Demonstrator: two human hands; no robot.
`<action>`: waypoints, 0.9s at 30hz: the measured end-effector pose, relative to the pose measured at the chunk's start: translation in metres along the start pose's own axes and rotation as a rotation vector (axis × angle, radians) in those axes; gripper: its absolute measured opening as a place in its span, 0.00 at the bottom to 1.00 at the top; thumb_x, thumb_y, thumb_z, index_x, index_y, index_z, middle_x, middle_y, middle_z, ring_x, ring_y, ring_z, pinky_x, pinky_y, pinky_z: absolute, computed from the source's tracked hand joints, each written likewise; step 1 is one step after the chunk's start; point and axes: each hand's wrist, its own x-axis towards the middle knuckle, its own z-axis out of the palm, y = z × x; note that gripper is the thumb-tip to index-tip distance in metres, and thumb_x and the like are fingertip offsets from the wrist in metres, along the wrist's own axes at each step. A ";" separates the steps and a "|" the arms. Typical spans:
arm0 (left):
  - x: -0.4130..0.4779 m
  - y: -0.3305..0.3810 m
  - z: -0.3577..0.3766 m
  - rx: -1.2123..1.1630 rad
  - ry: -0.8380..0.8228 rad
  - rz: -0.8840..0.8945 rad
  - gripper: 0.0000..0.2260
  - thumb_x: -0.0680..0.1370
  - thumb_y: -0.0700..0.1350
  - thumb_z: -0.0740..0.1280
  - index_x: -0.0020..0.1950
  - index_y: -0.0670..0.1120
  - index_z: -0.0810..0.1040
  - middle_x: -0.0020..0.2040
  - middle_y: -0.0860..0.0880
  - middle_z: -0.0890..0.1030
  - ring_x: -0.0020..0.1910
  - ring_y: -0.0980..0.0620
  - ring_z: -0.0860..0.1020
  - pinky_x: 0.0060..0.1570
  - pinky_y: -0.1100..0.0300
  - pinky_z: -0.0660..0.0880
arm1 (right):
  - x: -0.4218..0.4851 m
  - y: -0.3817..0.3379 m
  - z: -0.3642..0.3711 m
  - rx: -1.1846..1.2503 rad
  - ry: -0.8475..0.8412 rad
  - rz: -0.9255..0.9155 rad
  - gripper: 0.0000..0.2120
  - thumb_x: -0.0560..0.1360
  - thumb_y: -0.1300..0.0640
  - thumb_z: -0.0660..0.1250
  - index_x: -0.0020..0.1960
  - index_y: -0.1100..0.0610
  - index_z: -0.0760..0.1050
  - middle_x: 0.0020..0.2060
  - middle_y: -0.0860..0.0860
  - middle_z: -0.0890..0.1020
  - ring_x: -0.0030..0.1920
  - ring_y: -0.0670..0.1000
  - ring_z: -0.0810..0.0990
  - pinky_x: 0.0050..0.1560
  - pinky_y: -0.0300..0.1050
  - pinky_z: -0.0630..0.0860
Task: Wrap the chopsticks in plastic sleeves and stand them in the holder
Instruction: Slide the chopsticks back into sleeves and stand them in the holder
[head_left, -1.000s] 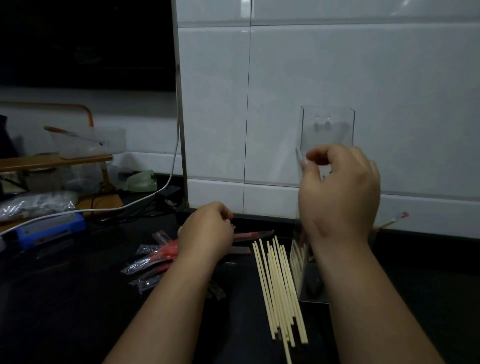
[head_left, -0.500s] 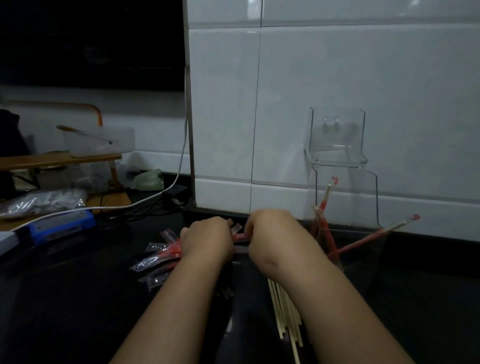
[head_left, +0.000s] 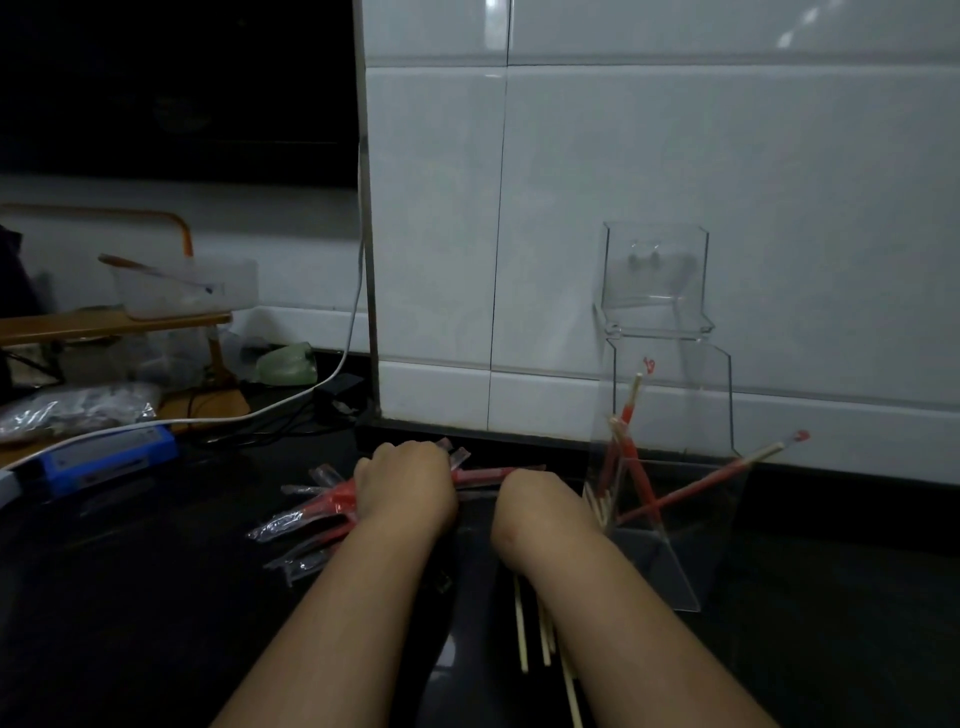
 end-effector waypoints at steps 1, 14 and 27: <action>-0.001 0.000 -0.002 -0.011 0.029 0.001 0.13 0.78 0.46 0.62 0.61 0.54 0.79 0.61 0.47 0.79 0.61 0.44 0.73 0.57 0.50 0.68 | 0.002 0.000 0.001 0.011 0.006 0.003 0.18 0.77 0.60 0.67 0.65 0.62 0.75 0.64 0.59 0.77 0.63 0.58 0.77 0.58 0.48 0.75; -0.013 0.014 -0.019 -0.605 0.450 0.086 0.12 0.81 0.47 0.64 0.65 0.51 0.78 0.56 0.49 0.83 0.56 0.45 0.79 0.50 0.55 0.72 | 0.009 0.000 0.012 0.054 0.073 0.007 0.19 0.75 0.60 0.68 0.65 0.59 0.72 0.58 0.57 0.79 0.58 0.57 0.79 0.52 0.48 0.77; -0.014 0.015 -0.019 -0.683 0.524 0.043 0.09 0.80 0.42 0.64 0.56 0.48 0.82 0.52 0.49 0.83 0.53 0.46 0.78 0.47 0.55 0.70 | 0.010 0.001 0.011 0.237 0.163 -0.032 0.23 0.74 0.61 0.69 0.65 0.58 0.64 0.58 0.58 0.77 0.58 0.58 0.78 0.47 0.48 0.74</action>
